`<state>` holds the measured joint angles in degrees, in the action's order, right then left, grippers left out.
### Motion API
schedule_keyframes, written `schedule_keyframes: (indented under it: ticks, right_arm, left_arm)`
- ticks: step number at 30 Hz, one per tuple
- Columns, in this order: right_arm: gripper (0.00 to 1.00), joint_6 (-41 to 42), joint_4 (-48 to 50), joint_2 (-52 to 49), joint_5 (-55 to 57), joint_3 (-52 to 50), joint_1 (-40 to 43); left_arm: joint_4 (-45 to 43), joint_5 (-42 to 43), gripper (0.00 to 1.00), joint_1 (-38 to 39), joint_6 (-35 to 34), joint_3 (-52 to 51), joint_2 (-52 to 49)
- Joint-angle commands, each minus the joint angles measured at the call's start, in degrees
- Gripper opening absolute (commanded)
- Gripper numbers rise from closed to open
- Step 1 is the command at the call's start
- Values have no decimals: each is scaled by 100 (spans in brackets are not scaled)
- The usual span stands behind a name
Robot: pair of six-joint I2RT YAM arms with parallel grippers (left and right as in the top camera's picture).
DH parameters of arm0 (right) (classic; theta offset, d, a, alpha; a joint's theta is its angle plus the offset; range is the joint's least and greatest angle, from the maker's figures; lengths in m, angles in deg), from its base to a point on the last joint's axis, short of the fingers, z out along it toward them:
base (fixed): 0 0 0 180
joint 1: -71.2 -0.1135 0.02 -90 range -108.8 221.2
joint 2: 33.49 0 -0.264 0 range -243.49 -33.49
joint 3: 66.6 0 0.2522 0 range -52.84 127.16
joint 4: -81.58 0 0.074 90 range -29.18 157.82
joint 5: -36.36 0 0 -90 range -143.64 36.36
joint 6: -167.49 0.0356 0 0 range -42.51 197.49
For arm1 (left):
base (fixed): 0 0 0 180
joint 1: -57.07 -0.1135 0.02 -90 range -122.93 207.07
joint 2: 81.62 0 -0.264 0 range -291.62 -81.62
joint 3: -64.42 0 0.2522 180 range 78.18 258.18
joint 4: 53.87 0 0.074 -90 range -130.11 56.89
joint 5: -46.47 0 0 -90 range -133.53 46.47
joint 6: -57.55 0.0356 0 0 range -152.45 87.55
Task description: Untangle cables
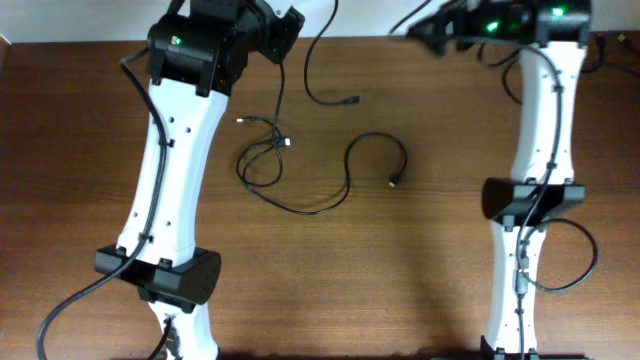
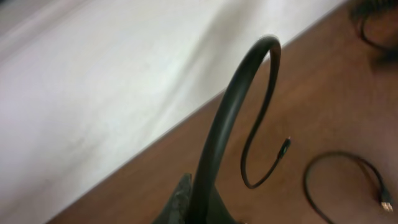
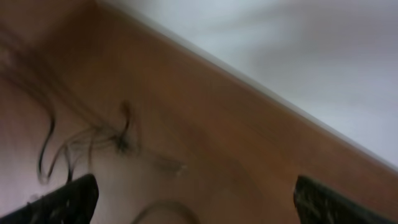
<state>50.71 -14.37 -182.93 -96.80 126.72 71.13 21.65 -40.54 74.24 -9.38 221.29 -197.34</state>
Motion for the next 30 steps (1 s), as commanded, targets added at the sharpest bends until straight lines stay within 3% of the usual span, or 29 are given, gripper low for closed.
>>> schedule_keyframes:
  ticks: [1,4,5,7,8,10,12,13,15,18,19,23,30]
  right_arm:
    - [99,-1182,-577,883,1609,55,-680]
    - [99,-748,-876,1770,1517,-94,-625]
    - [99,-721,-844,2258,1510,-573,-483]
    - [99,-721,68,3377,1526,-2498,-391]
    - [99,-719,811,4037,1550,-3836,-393]
    - [99,31,3488,5698,1539,-7407,-402]
    - [99,822,5392,6516,588,-9265,-446]
    - [99,1368,6026,6701,363,-9724,-568]
    - [99,1574,6216,6701,389,-9860,-1008]
    - [99,1727,5407,6714,964,-9027,-1445]
    - [99,1727,4586,6712,1460,-8247,-1357]
    - [99,1727,2658,6712,4190,-6531,-1292]
    - [99,2052,2413,6671,4190,-6286,-490]
  left_arm:
    - [-125,66,0,-37,-120,46,68]
    - [-42,66,0,-46,-120,46,68]
    - [-44,66,0,-46,-118,46,68]
    - [-20,63,0,-46,-118,46,68]
    - [0,63,0,-46,-118,46,72]
    - [50,63,0,-79,-118,46,127]
    - [70,63,0,-177,-118,46,210]
    - [70,63,0,-240,-118,46,245]
    - [188,90,0,-387,-142,37,225]
    - [136,2247,0,-402,-289,-70,-103]
    - [-304,3322,0,-238,-295,-70,-240]
    - [-2474,4769,0,164,-1191,70,-155]
    - [-5934,4695,0,249,-3386,664,-50]
